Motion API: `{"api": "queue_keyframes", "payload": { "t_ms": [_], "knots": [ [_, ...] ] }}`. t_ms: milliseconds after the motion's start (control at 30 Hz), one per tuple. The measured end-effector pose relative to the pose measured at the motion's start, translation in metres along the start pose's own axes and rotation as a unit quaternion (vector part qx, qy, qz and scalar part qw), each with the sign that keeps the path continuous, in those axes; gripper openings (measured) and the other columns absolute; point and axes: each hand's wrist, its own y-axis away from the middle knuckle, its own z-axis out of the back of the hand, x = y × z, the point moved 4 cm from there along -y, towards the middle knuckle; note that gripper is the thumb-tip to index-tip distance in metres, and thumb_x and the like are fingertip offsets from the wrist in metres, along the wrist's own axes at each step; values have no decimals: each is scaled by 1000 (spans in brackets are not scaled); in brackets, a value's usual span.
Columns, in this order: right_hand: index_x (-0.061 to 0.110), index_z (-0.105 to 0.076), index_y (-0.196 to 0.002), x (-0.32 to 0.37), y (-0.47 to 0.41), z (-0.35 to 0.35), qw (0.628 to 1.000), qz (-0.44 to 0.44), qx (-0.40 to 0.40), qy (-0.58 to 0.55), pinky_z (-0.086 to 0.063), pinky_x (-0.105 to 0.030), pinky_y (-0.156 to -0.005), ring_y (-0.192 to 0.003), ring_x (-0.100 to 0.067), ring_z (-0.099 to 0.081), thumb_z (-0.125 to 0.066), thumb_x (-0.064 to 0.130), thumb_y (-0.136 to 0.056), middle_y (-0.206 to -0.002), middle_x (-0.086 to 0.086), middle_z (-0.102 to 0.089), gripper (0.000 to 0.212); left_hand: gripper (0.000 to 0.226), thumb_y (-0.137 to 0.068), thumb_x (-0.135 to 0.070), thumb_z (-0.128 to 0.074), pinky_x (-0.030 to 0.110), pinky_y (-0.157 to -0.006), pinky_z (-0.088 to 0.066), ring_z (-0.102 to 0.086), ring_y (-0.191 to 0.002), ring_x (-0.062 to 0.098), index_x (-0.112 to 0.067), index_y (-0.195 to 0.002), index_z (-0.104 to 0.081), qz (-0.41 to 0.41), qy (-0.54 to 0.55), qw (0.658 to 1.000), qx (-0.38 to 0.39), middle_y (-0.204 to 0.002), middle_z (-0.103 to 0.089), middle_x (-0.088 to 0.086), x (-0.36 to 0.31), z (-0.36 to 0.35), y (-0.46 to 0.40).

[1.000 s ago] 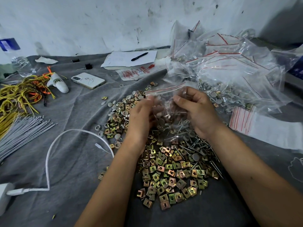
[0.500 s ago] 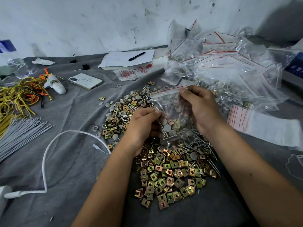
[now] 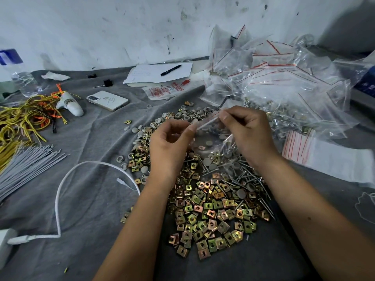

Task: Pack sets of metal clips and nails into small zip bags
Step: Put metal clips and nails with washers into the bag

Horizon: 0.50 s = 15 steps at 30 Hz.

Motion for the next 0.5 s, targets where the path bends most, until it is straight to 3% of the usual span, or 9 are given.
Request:
{"api": "queue_keyframes", "payload": {
  "t_ms": [100,167,267,400,500],
  "knots": [
    [13,-80,-98,9,4,-14,990,82,66,95,-56,-30,-67,-79,-10,-69,-71,14,-95,-86,5,-74,9,22,-88,-28,-80,35,-88,-58,-67,-101,13,-16,-105,-72,-151,-167,974,22,-105,-71,-3,-10,-3,1],
    [11,-80,-97,12,6,-20,985,108,74,112,-59,-34,-68,-80,-11,-71,-76,12,-91,-87,3,-75,8,18,-88,-24,-81,43,-89,-56,-66,-100,16,-13,-99,-73,-204,-204,957,35,-101,-70,-2,-12,-7,3],
    [8,-80,-94,12,3,-14,988,109,56,98,-60,-35,-71,-81,-14,-72,-81,12,-86,-88,1,-74,10,8,-88,-16,-80,48,-83,-57,-68,-92,19,-11,-91,-74,-204,-182,961,33,-93,-71,0,-10,-6,1],
    [6,-80,-95,14,4,-14,988,110,72,80,-59,-28,-72,-83,-13,-72,-80,9,-87,-90,1,-74,9,6,-89,-12,-79,44,-81,-59,-69,-89,14,-16,-92,-75,-200,-184,961,48,-92,-72,-4,-10,-7,2],
    [5,-80,-98,17,6,-20,982,135,88,101,-60,-34,-73,-84,-12,-72,-76,7,-90,-91,-1,-75,9,9,-88,-9,-78,44,-80,-58,-68,-87,15,-17,-87,-73,-196,-179,962,55,-90,-71,-2,-9,-8,2]
  ]
}}
